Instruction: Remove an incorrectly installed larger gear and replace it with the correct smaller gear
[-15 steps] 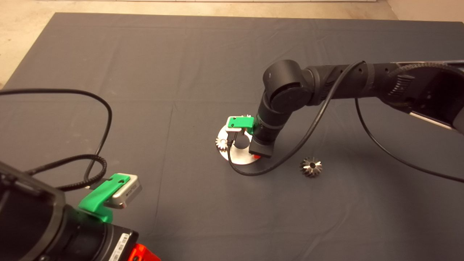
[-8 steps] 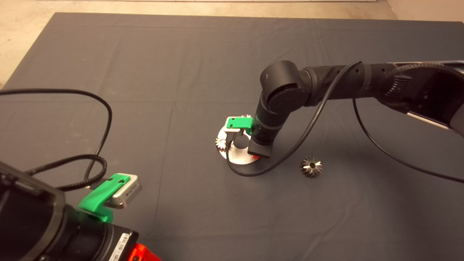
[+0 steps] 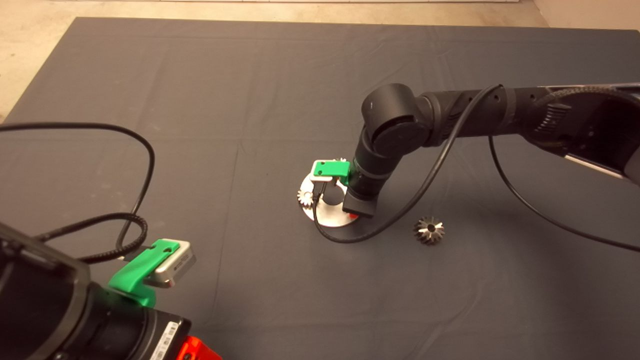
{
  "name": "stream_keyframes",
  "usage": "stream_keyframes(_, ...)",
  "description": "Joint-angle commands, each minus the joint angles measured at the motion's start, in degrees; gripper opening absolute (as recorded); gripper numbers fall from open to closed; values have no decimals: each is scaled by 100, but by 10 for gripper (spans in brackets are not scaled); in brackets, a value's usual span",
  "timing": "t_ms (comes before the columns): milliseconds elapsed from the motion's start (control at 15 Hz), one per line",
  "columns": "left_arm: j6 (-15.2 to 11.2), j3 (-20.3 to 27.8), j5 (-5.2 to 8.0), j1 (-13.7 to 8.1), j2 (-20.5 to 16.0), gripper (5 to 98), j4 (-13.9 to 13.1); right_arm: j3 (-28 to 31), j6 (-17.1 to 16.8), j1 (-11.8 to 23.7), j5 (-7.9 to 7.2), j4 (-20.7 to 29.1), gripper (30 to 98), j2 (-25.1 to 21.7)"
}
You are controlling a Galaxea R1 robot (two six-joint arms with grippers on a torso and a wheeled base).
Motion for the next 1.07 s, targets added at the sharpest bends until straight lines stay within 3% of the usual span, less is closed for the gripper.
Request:
stream_keyframes(0, 11, 88, -4, -43, -23, 909, -83, 341, 189, 229, -713, -175, 420, -139)
stream_keyframes(1000, 11, 88, 1, -43, -15, 909, -83, 332, 365, 194, -713, -219, 421, -77)
